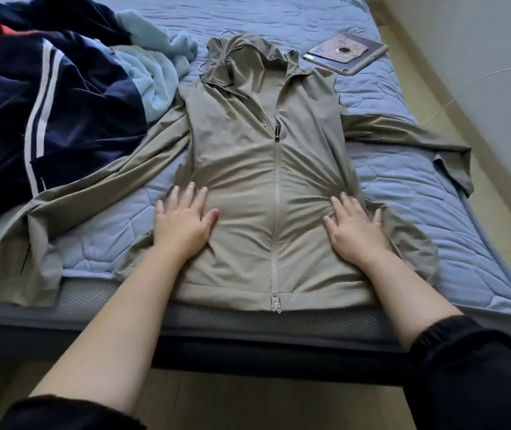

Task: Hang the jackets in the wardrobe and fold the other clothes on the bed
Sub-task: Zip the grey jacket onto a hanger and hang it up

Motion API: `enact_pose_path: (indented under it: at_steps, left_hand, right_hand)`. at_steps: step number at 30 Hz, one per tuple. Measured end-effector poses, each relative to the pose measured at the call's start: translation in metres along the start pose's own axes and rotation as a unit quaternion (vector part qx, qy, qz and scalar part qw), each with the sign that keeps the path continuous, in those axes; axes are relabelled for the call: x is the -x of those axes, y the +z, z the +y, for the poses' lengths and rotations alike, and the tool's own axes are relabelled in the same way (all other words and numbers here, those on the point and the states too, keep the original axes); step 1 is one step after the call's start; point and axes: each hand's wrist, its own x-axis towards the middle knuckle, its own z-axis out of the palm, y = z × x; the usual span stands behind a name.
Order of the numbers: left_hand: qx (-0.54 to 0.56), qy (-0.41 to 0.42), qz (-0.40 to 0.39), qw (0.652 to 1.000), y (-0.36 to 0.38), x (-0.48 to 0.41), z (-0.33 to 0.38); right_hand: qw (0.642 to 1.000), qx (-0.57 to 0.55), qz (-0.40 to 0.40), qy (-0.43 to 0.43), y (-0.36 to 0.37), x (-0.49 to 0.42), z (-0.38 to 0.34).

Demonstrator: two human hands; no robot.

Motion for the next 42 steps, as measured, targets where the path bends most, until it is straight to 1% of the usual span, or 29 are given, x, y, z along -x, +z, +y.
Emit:
enact_pose_path:
  at_steps: [3, 4, 6, 9, 10, 11, 13, 14, 15, 16, 17, 18, 20, 21, 22, 23, 24, 26, 27, 28, 30, 32, 33, 34, 35, 37, 38, 39, 42]
  left_hand:
    - [0.057, -0.050, 0.086, 0.993, -0.006, -0.005, -0.012]
    - [0.090, -0.069, 0.106, 0.988, -0.009, -0.005, -0.013]
    - [0.159, -0.114, 0.103, 0.975, -0.013, -0.006, -0.016]
    - [0.204, -0.148, 0.096, 0.963, -0.018, -0.008, -0.027]
    - [0.236, -0.161, 0.111, 0.952, -0.021, -0.009, -0.033]
    - [0.296, -0.185, 0.128, 0.928, -0.023, -0.008, -0.039]
    - [0.430, -0.243, 0.156, 0.855, -0.028, -0.006, -0.047]
    - [0.428, -0.257, 0.174, 0.848, -0.029, -0.005, -0.049]
    - [0.356, -0.251, 0.199, 0.878, -0.029, -0.004, -0.049]
    - [0.245, -0.221, 0.223, 0.917, -0.031, -0.002, -0.045]
    - [0.145, -0.169, 0.247, 0.943, -0.032, -0.001, -0.036]
    - [0.085, -0.101, 0.256, 0.958, -0.032, 0.000, -0.023]
    - [0.052, 0.045, 0.199, 0.978, -0.030, 0.001, 0.009]
    - [0.036, 0.102, 0.139, 0.984, -0.024, 0.002, 0.024]
    - [0.005, 0.130, 0.071, 0.989, -0.015, 0.004, 0.033]
    - [-0.030, 0.130, 0.014, 0.991, -0.007, 0.005, 0.033]
    - [-0.054, 0.108, -0.023, 0.992, -0.001, 0.005, 0.027]
    - [-0.051, 0.047, -0.022, 0.997, -0.003, 0.001, 0.013]
    - [-0.039, 0.035, 0.003, 0.999, -0.006, -0.004, 0.010]
    - [-0.024, 0.042, 0.032, 0.998, -0.010, -0.012, 0.013]
    - [-0.015, 0.099, 0.055, 0.993, -0.014, -0.027, 0.028]
    - [-0.046, 0.145, 0.015, 0.988, -0.009, -0.034, 0.038]
    - [-0.067, 0.144, -0.007, 0.987, -0.003, -0.036, 0.036]
    - [-0.085, 0.133, -0.016, 0.987, 0.002, -0.038, 0.028]
    - [-0.094, 0.116, -0.014, 0.989, 0.004, -0.040, 0.019]
    - [-0.116, 0.084, 0.012, 0.990, 0.004, -0.047, 0.004]
    - [-0.134, 0.077, 0.028, 0.988, 0.003, -0.052, 0.000]
    - [-0.150, 0.077, 0.045, 0.985, 0.001, -0.060, 0.000]
    - [-0.152, 0.111, 0.100, 0.977, -0.005, -0.089, 0.015]
  right_hand:
    - [0.980, -0.087, 0.154, 0.095, 0.004, -0.002, 0.013]
    - [0.970, -0.105, 0.185, 0.121, 0.003, -0.003, 0.012]
    - [0.963, -0.090, 0.202, 0.151, 0.000, -0.007, 0.011]
    - [0.968, -0.121, 0.165, 0.148, -0.009, -0.014, 0.016]
    - [0.963, -0.160, 0.164, 0.143, -0.011, -0.014, 0.020]
    - [0.952, -0.198, 0.179, 0.151, -0.014, -0.014, 0.025]
    - [0.922, -0.234, 0.227, 0.208, -0.020, -0.013, 0.034]
    - [0.915, -0.225, 0.240, 0.234, -0.022, -0.013, 0.036]
    - [0.917, -0.199, 0.246, 0.244, -0.023, -0.013, 0.037]
    - [0.927, -0.160, 0.248, 0.233, -0.023, -0.014, 0.036]
    - [0.939, -0.114, 0.255, 0.203, -0.025, -0.015, 0.031]
    - [0.946, -0.080, 0.273, 0.152, -0.026, -0.016, 0.023]
    - [0.958, -0.043, 0.282, 0.007, -0.022, -0.015, -0.002]
    - [0.967, -0.020, 0.249, -0.055, -0.016, -0.013, -0.014]
    - [0.976, 0.003, 0.198, -0.091, -0.007, -0.012, -0.022]
    - [0.986, 0.028, 0.141, -0.088, 0.002, -0.011, -0.024]
    - [0.993, 0.046, 0.092, -0.053, 0.009, -0.010, -0.018]
    - [0.996, 0.052, 0.046, 0.050, 0.005, -0.013, -0.006]
    - [0.994, 0.046, 0.060, 0.080, -0.002, -0.018, -0.004]
    - [0.993, 0.031, 0.091, 0.076, -0.008, -0.023, -0.010]
    - [0.991, -0.012, 0.132, -0.023, -0.011, -0.033, -0.042]
    - [0.984, -0.001, 0.087, -0.154, 0.000, -0.032, -0.076]
    - [0.982, 0.021, 0.051, -0.180, 0.010, -0.031, -0.084]
    - [0.984, 0.040, 0.024, -0.172, 0.018, -0.033, -0.083]
    - [0.990, 0.041, 0.017, -0.136, 0.020, -0.038, -0.074]
    - [0.998, 0.037, 0.037, -0.042, 0.017, -0.052, -0.056]
    - [0.998, 0.049, 0.049, -0.015, 0.014, -0.059, -0.052]
    - [0.996, 0.056, 0.066, -0.009, 0.010, -0.068, -0.054]
    - [0.987, 0.029, 0.142, -0.075, 0.000, -0.099, -0.084]
